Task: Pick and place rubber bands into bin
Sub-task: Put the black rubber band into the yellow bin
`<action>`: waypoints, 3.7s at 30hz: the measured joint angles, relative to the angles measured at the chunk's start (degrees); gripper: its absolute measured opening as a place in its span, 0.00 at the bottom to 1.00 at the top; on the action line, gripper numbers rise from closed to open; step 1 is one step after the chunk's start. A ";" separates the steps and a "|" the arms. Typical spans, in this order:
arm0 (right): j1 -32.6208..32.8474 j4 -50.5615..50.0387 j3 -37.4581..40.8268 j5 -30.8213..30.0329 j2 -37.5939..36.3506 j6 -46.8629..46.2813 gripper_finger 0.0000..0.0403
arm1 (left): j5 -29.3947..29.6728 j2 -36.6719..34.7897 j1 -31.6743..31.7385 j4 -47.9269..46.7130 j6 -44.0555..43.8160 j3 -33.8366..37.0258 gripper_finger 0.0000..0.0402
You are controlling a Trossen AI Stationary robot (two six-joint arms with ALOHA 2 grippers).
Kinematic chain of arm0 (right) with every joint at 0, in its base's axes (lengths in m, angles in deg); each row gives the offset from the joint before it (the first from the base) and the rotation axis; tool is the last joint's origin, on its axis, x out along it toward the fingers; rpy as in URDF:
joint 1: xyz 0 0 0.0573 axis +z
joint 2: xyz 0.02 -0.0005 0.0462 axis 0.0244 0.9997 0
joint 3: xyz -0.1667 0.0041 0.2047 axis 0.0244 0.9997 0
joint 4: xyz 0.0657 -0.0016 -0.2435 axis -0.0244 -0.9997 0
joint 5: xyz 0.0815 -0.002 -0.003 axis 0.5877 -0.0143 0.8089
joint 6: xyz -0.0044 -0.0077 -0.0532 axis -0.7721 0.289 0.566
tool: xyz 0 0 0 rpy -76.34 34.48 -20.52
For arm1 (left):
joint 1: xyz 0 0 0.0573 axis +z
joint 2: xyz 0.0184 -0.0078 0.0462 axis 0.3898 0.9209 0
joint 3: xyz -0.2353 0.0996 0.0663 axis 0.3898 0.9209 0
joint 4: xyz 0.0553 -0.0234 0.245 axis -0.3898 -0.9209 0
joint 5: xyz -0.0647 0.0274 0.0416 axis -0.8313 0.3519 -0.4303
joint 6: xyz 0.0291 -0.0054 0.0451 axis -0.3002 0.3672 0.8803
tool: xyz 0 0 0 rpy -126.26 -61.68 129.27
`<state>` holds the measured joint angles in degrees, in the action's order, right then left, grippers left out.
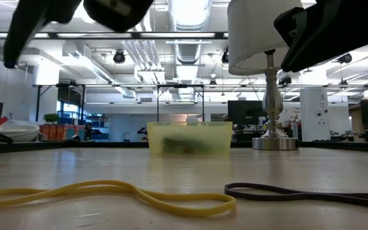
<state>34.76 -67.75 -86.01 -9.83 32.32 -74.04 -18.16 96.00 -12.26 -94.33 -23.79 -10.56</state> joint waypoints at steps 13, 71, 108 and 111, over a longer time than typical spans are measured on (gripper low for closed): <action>-0.02 0.46 0.63 0.00 0.00 -0.13 0.14 | -0.15 3.46 -2.21 -1.75 -4.81 -0.59 0.24; -0.01 0.74 0.63 0.02 0.00 -0.17 0.14 | 47.00 -5.07 1.43 -1.22 2.33 4.72 0.00; 0.00 0.92 2.55 0.04 0.00 -1.31 0.14 | 22.92 -5.63 47.35 9.38 18.27 7.66 0.12; -0.01 0.96 2.55 0.02 -0.01 -1.33 0.14 | 22.98 -5.63 47.37 9.34 18.23 7.85 0.18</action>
<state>34.75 -66.79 -83.46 -9.81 32.31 -75.36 4.82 90.37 35.11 -85.00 -5.56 -2.71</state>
